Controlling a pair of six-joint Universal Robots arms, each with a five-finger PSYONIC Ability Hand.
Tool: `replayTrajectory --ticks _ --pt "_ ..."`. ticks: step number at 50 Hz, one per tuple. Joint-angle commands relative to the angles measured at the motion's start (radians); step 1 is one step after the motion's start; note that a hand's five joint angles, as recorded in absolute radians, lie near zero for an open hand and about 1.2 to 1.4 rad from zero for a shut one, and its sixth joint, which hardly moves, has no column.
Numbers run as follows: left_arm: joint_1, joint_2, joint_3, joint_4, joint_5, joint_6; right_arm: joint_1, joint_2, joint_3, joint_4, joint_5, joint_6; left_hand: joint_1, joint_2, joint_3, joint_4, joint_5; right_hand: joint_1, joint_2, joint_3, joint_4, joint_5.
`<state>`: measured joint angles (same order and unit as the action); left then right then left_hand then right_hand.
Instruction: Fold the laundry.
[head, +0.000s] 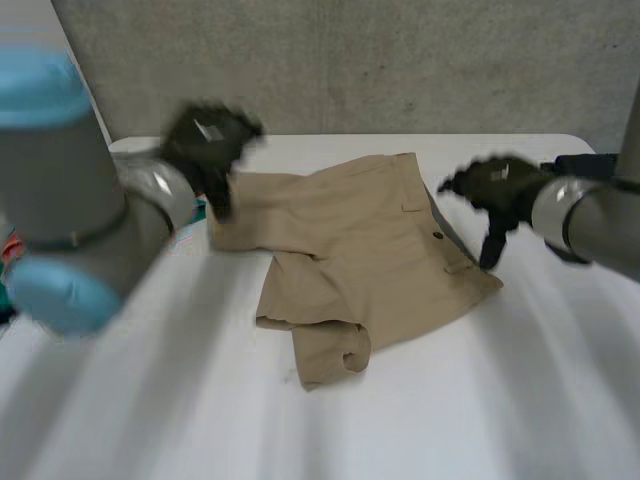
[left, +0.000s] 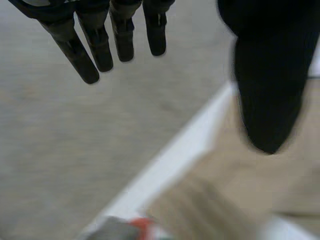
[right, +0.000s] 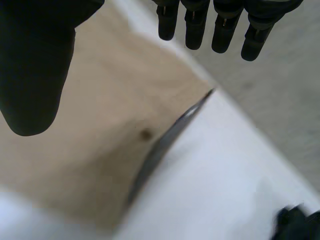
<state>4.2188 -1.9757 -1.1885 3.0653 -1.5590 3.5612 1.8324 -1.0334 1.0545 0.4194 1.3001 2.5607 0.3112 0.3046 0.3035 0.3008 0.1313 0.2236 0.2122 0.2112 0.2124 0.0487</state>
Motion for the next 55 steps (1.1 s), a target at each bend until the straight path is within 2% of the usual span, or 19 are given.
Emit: replayTrajectory --ticks 1,6,9,16,18,19,20,21,23,28,32,40,45,46,47,50,51,54,55 --pt "-0.129 -0.028 -0.269 0.101 0.151 0.014 -0.033 -0.05 0.258 -0.086 -0.031 -0.057 0.175 0.182 0.183 0.186 0.181 0.042 0.053 0.054 0.053 0.042" --pt "-0.123 -0.159 -0.249 0.177 0.105 0.06 -0.051 -0.069 0.366 -0.206 -0.047 -0.039 0.234 0.24 0.241 0.244 0.239 0.101 0.112 0.113 0.112 0.101" --pt "-0.12 -0.215 -0.214 0.175 0.093 0.083 -0.051 -0.074 0.401 -0.246 -0.047 -0.017 0.313 0.32 0.321 0.323 0.318 0.104 0.115 0.116 0.115 0.104" --pt "-0.118 -0.291 -0.145 0.167 0.08 0.099 -0.048 -0.092 0.464 -0.307 -0.047 0.032 0.325 0.331 0.332 0.335 0.33 0.133 0.144 0.145 0.144 0.133" --pt "-0.112 -0.304 -0.131 0.171 0.077 0.1 -0.05 -0.099 0.478 -0.326 -0.047 0.044 0.48 0.486 0.487 0.49 0.485 0.162 0.174 0.175 0.173 0.163" --pt "-0.109 -0.308 -0.125 0.173 0.076 0.102 -0.048 -0.102 0.484 -0.335 -0.047 0.049 0.655 0.662 0.663 0.665 0.66 0.18 0.191 0.192 0.191 0.18" --pt "-0.102 -0.316 -0.114 0.184 0.068 0.106 -0.048 -0.109 0.498 -0.355 -0.048 0.052 1.023 1.03 1.031 1.033 1.028 0.195 0.206 0.207 0.206 0.195" --pt "-0.099 -0.319 -0.109 0.19 0.063 0.107 -0.048 -0.114 0.502 -0.363 -0.05 0.053 1.084 1.091 1.092 1.095 1.09 0.195 0.206 0.207 0.206 0.195" --pt "-0.091 -0.324 -0.102 0.201 0.048 0.11 -0.05 -0.125 0.507 -0.372 -0.051 0.055 1.085 1.092 1.093 1.095 1.09 0.195 0.206 0.207 0.206 0.195" --pt "-0.051 -0.299 -0.099 0.233 -0.057 0.134 -0.051 -0.154 0.516 -0.373 -0.061 0.064 1.085 1.092 1.093 1.095 1.09 0.203 0.215 0.216 0.215 0.204" --pt "-0.002 -0.284 -0.094 0.266 -0.095 0.171 -0.047 -0.163 0.515 -0.351 -0.093 0.064 1.085 1.092 1.093 1.095 1.09 0.203 0.215 0.216 0.215 0.204" --pt "0.125 -0.299 -0.095 0.285 -0.064 0.341 -0.042 -0.14 0.498 -0.304 -0.133 0.046 1.085 1.092 1.093 1.095 1.09 0.203 0.215 0.216 0.215 0.204" --pt "0.139 -0.298 -0.098 0.273 -0.021 0.381 -0.045 -0.113 0.475 -0.289 -0.13 0.004 1.085 1.092 1.093 1.095 1.09 0.203 0.215 0.216 0.215 0.204" --pt "0.132 -0.29 -0.105 0.271 -0.009 0.375 -0.048 -0.109 0.472 -0.288 -0.127 -0.005 1.021 1.028 1.029 1.032 1.027 0.203 0.215 0.216 0.215 0.204" --pt "0.106 -0.272 -0.123 0.265 0.028 0.342 -0.053 -0.103 0.467 -0.283 -0.128 -0.017 0.631 0.638 0.639 0.642 0.637 0.203 0.215 0.216 0.215 0.204" --pt "0.061 -0.221 -0.161 0.257 0.094 0.256 -0.062 -0.099 0.463 -0.281 -0.128 -0.025 0.139 0.145 0.146 0.149 0.144 0.203 0.215 0.216 0.215 0.204" --pt "0.029 -0.182 -0.18 0.253 0.129 0.19 -0.067 -0.099 0.461 -0.281 -0.125 -0.022 -0.002 0.004 0.005 0.008 0.003 0.203 0.215 0.216 0.215 0.204" --pt "-0.035 -0.146 -0.194 0.237 0.168 0.101 -0.071 -0.1 0.461 -0.284 -0.119 -0.011 -0.007 0.0 0.001 0.004 -0.001 0.201 0.212 0.213 0.212 0.201" --pt "-0.083 -0.137 -0.197 0.222 0.18 0.049 -0.074 -0.1 0.461 -0.284 -0.113 -0.001 -0.004 0.003 0.004 0.007 0.002 0.198 0.209 0.21 0.209 0.198"
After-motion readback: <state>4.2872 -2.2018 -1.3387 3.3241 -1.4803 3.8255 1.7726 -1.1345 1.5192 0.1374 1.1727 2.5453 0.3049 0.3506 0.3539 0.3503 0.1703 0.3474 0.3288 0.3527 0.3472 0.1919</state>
